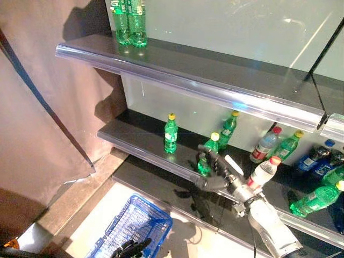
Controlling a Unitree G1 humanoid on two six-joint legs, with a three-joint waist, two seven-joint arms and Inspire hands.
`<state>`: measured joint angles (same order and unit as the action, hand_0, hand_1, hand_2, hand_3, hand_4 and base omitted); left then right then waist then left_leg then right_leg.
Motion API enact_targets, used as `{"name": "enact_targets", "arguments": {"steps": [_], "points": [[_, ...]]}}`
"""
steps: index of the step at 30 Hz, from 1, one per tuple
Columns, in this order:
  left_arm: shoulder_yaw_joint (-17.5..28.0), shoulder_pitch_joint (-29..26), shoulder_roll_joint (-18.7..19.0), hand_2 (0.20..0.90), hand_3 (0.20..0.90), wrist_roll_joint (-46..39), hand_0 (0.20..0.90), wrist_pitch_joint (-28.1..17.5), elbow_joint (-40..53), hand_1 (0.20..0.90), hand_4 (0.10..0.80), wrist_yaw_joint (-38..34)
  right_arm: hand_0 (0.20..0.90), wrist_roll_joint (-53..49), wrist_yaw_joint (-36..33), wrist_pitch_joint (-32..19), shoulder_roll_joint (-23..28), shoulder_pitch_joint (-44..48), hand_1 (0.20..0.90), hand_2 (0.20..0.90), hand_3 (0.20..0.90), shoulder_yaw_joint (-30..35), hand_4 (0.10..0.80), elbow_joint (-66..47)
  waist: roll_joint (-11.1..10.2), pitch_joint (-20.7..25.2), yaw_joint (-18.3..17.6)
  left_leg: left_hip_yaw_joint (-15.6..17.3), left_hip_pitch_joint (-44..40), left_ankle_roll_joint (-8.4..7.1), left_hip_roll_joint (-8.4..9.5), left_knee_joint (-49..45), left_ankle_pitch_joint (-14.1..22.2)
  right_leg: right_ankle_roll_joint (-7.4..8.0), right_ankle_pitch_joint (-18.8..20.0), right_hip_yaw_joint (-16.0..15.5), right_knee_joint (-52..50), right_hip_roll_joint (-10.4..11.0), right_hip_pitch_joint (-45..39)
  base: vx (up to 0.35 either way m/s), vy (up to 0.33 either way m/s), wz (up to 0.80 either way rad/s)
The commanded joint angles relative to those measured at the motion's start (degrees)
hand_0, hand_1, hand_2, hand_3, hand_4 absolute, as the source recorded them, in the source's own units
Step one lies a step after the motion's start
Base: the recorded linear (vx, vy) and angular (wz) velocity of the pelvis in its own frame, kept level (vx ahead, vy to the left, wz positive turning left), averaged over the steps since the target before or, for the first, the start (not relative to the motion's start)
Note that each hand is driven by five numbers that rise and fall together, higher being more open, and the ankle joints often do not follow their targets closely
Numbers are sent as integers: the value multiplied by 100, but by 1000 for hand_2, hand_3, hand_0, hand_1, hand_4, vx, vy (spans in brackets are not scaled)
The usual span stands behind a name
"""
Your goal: Pick up the drink and place into the basket.
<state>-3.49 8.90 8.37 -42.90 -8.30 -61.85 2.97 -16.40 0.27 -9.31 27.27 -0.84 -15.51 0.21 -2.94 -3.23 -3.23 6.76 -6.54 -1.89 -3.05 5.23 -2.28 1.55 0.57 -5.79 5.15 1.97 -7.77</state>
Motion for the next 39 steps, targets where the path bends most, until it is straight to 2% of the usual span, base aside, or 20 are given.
{"name": "enact_targets", "arguments": {"steps": [1, 6, 9, 16, 23, 26, 30, 35, 39], "points": [[-163, -37, -51, 300, 200, 308, 300, -490, 147, 300, 100, 109, 900, -4, -999, -1023, 160, 710, 900, 900, 900, 560, 800, -783, 54, 124, 81, 306, -171, -154, -287, -23, 463, 428, 14, -125, -69, 344, 163, 67, 15, -3], [-255, -16, -65, 300, 200, 424, 300, -484, 52, 300, 100, 181, 900, 139, -1628, -1267, 113, 681, 900, 900, 900, 746, 800, -721, 111, 83, 49, 357, -157, -116, -270, -101, 461, 327, -187, -184, -393, 282, 231, 59, 17, -1], [-340, 5, -52, 300, 200, 443, 300, -456, 30, 300, 100, 169, 900, 109, -1780, -1386, 160, 644, 900, 900, 900, 846, 800, -706, 132, 21, 43, 316, -113, -81, -227, -220, 502, 267, -313, -215, -597, 255, 279, 68, 32, -1], [-427, -14, 15, 300, 200, 312, 300, -442, 51, 300, 100, 271, 900, 62, -1853, -1242, 324, 663, 900, 900, 900, 856, 800, -568, 151, -227, 71, 180, 197, -53, -132, -693, 618, 164, -461, -296, -961, 262, 493, 23, 11, 1], [-644, 27, 24, 300, 200, 339, 300, -431, 359, 300, 100, 179, 900, 191, -2256, -1128, 296, 685, 900, 900, 900, 773, 800, -599, 194, -517, 73, 184, 412, -6, -63, -988, 665, 173, -451, -257, -1142, 281, 664, -7, 15, 0], [-749, -9, 60, 300, 200, 262, 300, -445, 432, 300, 100, 122, 900, 286, -2503, -1248, 241, 729, 900, 900, 900, 687, 800, -567, 200, -663, 90, 170, 587, 21, -31, -1195, 715, 174, -448, -230, -1233, 310, 772, 0, 0, 0], [-866, -243, 149, 300, 200, 117, 300, -450, 513, 300, 100, 86, 900, 395, -2790, -1298, 206, 1158, 900, 900, 900, 528, 800, -492, 224, -981, 103, 149, 886, 46, 12, -1433, 737, 163, -413, -149, -1340, 328, 1002, -154, 5, 0], [-1016, -713, 243, 300, 200, -186, 300, -562, 664, 300, 100, -51, 900, 417, -3263, -1197, 195, 2076, 900, 900, 900, 365, 800, -369, 233, -1589, 99, 142, 1505, 65, 60, -1889, 758, 100, -395, -22, -1587, 325, 1489, -227, -7, 0], [-1096, -887, 244, 300, 200, -276, 300, -630, 771, 300, 100, -115, 900, 321, -3375, -1158, 143, 2412, 900, 900, 900, 310, 800, -313, 257, -1824, 94, 118, 1855, 72, 75, -2189, 777, 45, -411, 33, -1799, 317, 1774, -123, -5, -2]]}}
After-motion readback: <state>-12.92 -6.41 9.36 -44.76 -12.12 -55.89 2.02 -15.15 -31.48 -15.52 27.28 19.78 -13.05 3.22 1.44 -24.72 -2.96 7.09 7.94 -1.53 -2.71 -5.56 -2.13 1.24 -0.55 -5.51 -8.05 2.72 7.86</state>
